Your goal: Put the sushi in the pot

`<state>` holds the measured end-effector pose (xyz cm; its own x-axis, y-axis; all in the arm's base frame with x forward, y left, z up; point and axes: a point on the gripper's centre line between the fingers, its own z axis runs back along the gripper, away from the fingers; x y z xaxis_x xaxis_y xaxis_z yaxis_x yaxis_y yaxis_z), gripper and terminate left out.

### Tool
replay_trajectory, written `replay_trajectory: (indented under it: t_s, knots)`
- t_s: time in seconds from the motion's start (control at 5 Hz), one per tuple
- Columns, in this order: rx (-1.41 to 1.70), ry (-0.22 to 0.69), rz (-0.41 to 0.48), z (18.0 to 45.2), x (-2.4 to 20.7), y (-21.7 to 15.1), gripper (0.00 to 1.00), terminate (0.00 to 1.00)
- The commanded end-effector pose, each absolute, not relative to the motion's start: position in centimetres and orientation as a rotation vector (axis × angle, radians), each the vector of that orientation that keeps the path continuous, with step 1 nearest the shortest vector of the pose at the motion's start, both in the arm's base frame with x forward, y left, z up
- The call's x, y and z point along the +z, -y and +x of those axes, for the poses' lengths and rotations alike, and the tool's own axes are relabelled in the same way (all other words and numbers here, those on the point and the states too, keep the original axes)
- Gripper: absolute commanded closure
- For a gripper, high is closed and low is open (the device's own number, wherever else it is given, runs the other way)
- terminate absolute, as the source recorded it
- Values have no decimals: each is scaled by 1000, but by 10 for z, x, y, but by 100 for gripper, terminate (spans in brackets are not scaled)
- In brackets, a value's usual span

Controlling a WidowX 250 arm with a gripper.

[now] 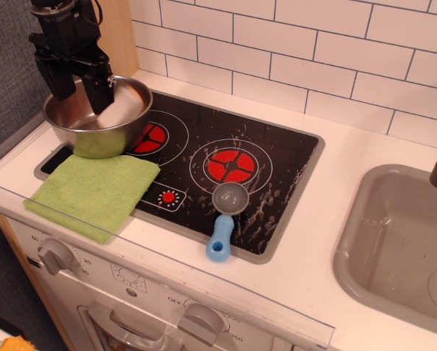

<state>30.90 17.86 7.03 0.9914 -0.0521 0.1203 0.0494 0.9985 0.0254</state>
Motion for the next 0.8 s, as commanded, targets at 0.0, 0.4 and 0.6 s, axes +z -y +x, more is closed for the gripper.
replay_trajectory:
  t_s: [0.0,0.4,0.6]
  knots:
    - [-79,219,-3,308,111,-162,0,0]
    - [-94,204,-3,306,117,-150,0,0]
    - [-94,204,-3,306,117,-150,0,100]
